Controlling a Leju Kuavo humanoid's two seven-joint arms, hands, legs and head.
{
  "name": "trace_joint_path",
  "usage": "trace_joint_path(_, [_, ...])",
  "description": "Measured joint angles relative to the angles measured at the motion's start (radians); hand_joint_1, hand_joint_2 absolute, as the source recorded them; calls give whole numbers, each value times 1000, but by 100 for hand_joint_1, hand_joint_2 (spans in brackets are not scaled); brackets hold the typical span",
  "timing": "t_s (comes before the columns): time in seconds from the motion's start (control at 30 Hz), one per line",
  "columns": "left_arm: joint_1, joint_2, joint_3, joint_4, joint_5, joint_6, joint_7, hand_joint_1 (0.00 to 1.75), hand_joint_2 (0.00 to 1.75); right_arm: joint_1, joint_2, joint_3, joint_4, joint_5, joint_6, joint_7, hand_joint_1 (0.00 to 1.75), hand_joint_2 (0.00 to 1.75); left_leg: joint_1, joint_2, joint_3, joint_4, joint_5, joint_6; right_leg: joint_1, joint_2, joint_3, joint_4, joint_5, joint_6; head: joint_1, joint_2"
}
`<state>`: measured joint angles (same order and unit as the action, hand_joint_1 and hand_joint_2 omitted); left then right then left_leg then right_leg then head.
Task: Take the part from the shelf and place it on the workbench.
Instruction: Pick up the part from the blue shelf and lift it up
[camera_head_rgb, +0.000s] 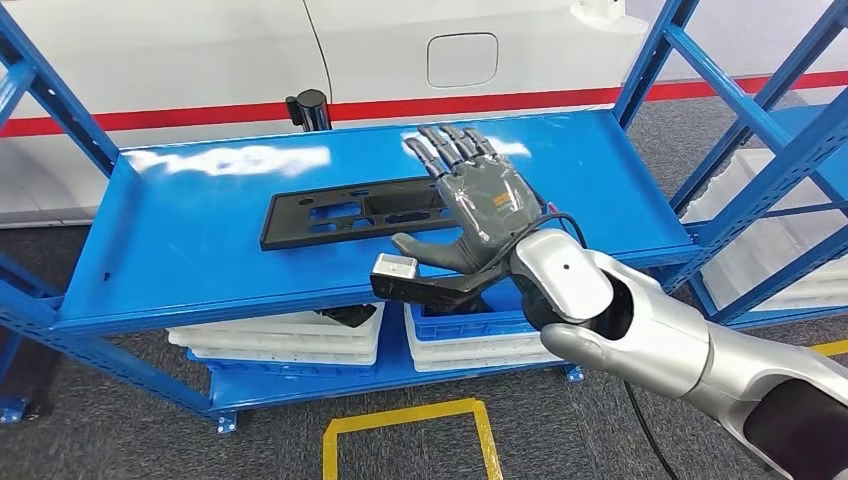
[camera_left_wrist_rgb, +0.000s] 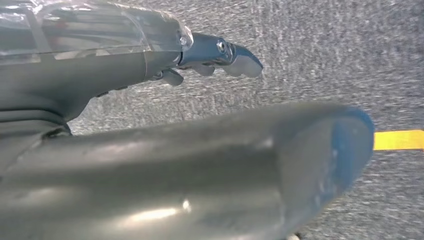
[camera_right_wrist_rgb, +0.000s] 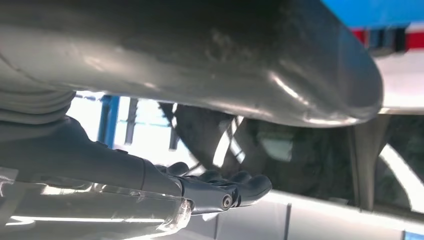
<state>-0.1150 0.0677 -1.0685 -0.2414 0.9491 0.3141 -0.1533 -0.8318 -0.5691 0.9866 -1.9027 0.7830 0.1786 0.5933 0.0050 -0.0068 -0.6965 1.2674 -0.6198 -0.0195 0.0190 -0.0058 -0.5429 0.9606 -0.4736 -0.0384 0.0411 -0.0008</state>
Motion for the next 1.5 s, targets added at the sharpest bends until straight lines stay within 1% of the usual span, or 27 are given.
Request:
trace_joint_path(0.03, [2, 0, 0, 0, 0, -1, 1, 0, 0, 4, 2, 2, 3, -24, -2, 1, 0, 0, 5, 1, -16, -1, 18, -6, -4, 0, 4, 2, -6, 5, -1, 0])
trace_joint_path(0.07, [3, 0, 0, 0, 0, -2, 1, 0, 0, 8, 4, 4, 6, -49, -4, 2, 0, 0, 10, 4, -11, -38, 56, -12, -9, 0, 10, 5, -13, 11, -1, 0])
trace_joint_path(0.13, [4, -1, 0, 0, 0, -4, 2, 0, 0, 10, 7, 4, 10, -90, -6, 3, 0, 0, 18, 8, 32, -162, 145, -26, -20, -2, 25, 13, -32, 26, -4, 0])
trace_joint_path(0.17, [4, -2, 0, 0, 0, -4, 2, 0, 0, 10, 9, 5, 13, -101, -7, 3, 0, 0, 18, 13, 48, -209, 161, -25, -23, -3, 29, 18, -41, 33, -8, 0])
trace_joint_path(0.2, [4, -2, 0, 0, 0, -5, 2, 0, 0, 10, 10, 5, 15, -107, -8, 3, 0, 0, 16, 17, 57, -233, 168, -17, -24, -3, 30, 22, -48, 40, -11, 0])
trace_joint_path(0.27, [5, -3, 0, 0, 0, -5, 4, 0, 0, 11, 12, 4, 21, -113, -10, 3, 0, 0, 10, 25, 59, -239, 159, 9, -24, -5, 30, 22, -57, 53, -11, 0])
trace_joint_path(0.33, [5, -2, 0, 0, 0, -6, 4, 0, 0, 11, 14, 4, 25, -114, -11, 3, 0, 87, 10, 23, 69, -242, 163, 26, -27, -6, 32, 30, -70, 62, -3, 0])
trace_joint_path(0.4, [4, -1, 0, 1, 0, -6, 3, 0, 0, 10, 16, 3, 29, -119, -13, 5, 0, 175, 11, 21, 83, -248, 158, 38, -29, -3, -5, 112, -107, 69, 7, 0])
trace_joint_path(0.47, [4, -1, 0, 1, 0, -6, 3, 0, 0, 14, 17, 5, 34, -134, -15, 9, 0, 175, 9, 20, 97, -250, 148, 46, -28, -1, -89, 252, -151, 71, 16, 0])
trace_joint_path(0.5, [4, -1, 0, 1, 1, -6, 4, 0, 0, 17, 18, 6, 37, -143, -17, 11, 0, 175, 7, 19, 103, -250, 143, 48, -28, 0, -126, 303, -157, 70, 20, 0])
trace_joint_path(0.53, [4, -1, 0, 1, 1, -6, 4, 0, 0, 19, 19, 6, 40, -149, -18, 11, 0, 175, 5, 18, 109, -250, 138, 48, -28, 0, -148, 320, -144, 68, 23, 0])
trace_joint_path(0.57, [4, -1, 0, 1, 0, -6, 4, 0, 0, 20, 20, 7, 43, -153, -20, 11, 0, 175, 4, 16, 116, -250, 133, 48, -28, 1, -151, 298, -112, 64, 26, 0])
trace_joint_path(0.63, [4, -1, 0, 1, 1, -6, 4, 0, 0, 16, 22, 8, 48, -154, -20, 11, 0, 175, 1, 14, 129, -251, 124, 45, -25, 1, -115, 175, -23, 52, 29, 0])
trace_joint_path(0.67, [3, -1, 0, 1, 1, -6, 4, 0, 0, 12, 23, 9, 50, -154, -19, 12, 0, 175, 0, 13, 132, -250, 119, 41, -23, 1, -92, 112, 7, 47, 29, 0])
trace_joint_path(0.7, [2, -2, 0, 1, 1, -6, 4, 0, 0, 7, 24, 12, 51, -154, -16, 14, 0, 175, -1, 12, 134, -251, 116, 37, -20, 1, -76, 69, 22, 44, 28, 0])
trace_joint_path(0.77, [2, -3, 0, 1, 2, -6, 4, 0, 0, -2, 24, 20, 54, -151, -6, 24, 0, 175, 0, 13, 135, -253, 111, 27, -14, 1, -64, 41, 20, 38, 26, 0])
trace_joint_path(0.87, [1, -4, 0, 1, 3, -7, 5, 0, 0, -15, 25, 30, 58, -128, 22, 45, 0, 175, 3, 13, 131, -232, 91, 13, -15, 3, -48, 22, 23, 28, 21, 0])
trace_joint_path(0.93, [1, -5, 0, 0, 5, -7, 5, 0, 0, -24, 24, 34, 61, -110, 39, 55, 0, 175, 4, 8, 82, -138, 44, 7, -17, 2, -38, 14, 21, 21, 14, 0])
trace_joint_path(1.0, [2, -6, 0, 0, 6, -7, 6, 0, 0, -25, 22, 42, 67, -97, 54, 61, 0, 175, 4, 5, 6, -18, 5, 2, -16, 2, -34, 15, 15, 17, 9, 0])
trace_joint_path(1.03, [3, -6, 0, 0, 7, -7, 7, 0, 0, -23, 20, 46, 70, -94, 59, 63, 0, 175, 4, 5, -19, 9, 10, 1, -16, 3, -31, 16, 10, 17, 8, 0])
trace_joint_path(1.07, [4, -6, 0, 0, 7, -6, 7, 0, 0, -22, 19, 50, 74, -92, 62, 64, 0, 175, 4, 6, -25, 0, 35, 0, -17, 3, -27, 18, 5, 18, 7, 0])
trace_joint_path(1.13, [5, -5, 0, 0, 8, -6, 8, 0, 0, -21, 15, 53, 81, -92, 64, 65, 0, 175, 5, 7, 10, -106, 117, 2, -19, 4, -16, 25, -9, 24, 6, 0])
trace_joint_path(1.17, [5, -5, 0, 0, 8, -6, 8, 0, 0, -21, 12, 54, 84, -92, 64, 65, 0, 175, 4, 8, 36, -164, 146, 3, -18, 4, -12, 29, -17, 29, 3, 0])
trace_joint_path(1.2, [5, -4, 0, 0, 8, -6, 7, 0, 0, -21, 9, 54, 87, -92, 65, 65, 0, 175, 4, 8, 54, -205, 161, 7, -17, 4, -11, 33, -24, 34, 1, 0])
trace_joint_path(1.27, [5, -6, 0, 0, 8, -6, 7, 0, 0, -21, 4, 54, 93, -94, 66, 66, 0, 175, 3, 7, 70, -236, 162, 14, -14, 5, -12, 39, -31, 37, 1, 0])
trace_joint_path(1.37, [5, -8, 0, 1, 9, -6, 8, 0, 0, -21, -5, 54, 99, -98, 74, 67, 0, 175, 2, 5, 71, -240, 160, 18, -15, 4, -8, 36, -32, 26, 6, 0])
trace_joint_path(1.5, [5, -9, 0, 1, 13, -6, 9, 0, 0, -21, -18, 51, 108, -119, 98, 68, 0, 175, -1, 4, 72, -240, 155, 26, -16, 3, -3, 27, -32, 25, 12, 0])
